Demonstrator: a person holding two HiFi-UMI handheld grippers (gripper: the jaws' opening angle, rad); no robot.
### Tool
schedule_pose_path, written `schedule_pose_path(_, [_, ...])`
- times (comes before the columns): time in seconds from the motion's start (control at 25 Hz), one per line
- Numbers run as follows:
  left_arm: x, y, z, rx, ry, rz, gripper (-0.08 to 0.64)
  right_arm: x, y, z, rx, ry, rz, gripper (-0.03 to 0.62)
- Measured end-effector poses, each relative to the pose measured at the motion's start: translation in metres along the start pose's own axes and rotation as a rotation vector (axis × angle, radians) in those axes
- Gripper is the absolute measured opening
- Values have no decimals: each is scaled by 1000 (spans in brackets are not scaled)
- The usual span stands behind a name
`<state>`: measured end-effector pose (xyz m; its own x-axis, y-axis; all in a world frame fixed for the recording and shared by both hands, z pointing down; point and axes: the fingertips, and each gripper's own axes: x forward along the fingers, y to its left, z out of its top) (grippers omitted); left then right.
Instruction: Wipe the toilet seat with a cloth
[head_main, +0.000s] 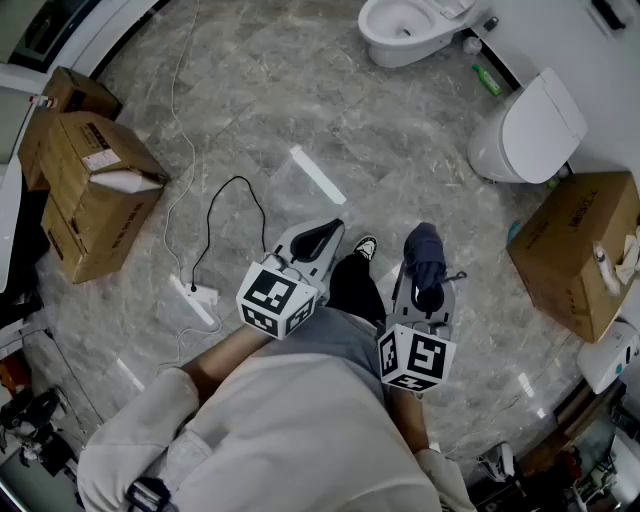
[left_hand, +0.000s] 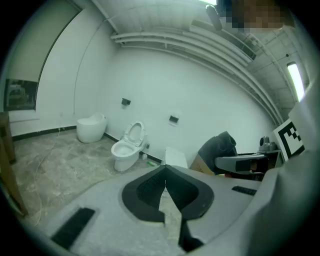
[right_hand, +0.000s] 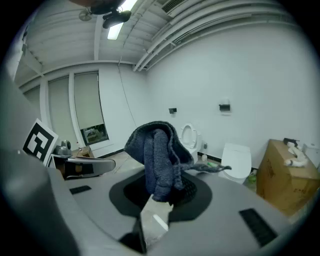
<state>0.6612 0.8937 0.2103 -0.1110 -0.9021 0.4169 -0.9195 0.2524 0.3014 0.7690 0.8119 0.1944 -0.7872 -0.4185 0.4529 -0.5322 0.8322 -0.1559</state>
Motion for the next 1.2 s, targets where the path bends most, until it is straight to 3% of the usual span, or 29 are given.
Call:
schedule_pose_path(0.2, [63,-36,36,16,-42,41,9,15,-77,36,-35,-7,31,72])
schedule_pose_path(0.36, [89,-38,65,37,-70,98,9,40,-100,55,-41,-6,99,72])
schedule_pose_path(0.48, [96,-32,77,26,-83,133,9,55,-107,69,7,-21,164,72])
schedule_pose_path(0.6, [103,-15,84,16,-80,170,9,74,-108,81,34,-21,198,74])
schedule_pose_path(0.8, [125,27,100,-40,-106,173,9,116,-98,92,-13,25,192,74])
schedule_pose_path(1.2, [178,134,181,-81,-150,68,9,231,-47,167,-79,26,206,74])
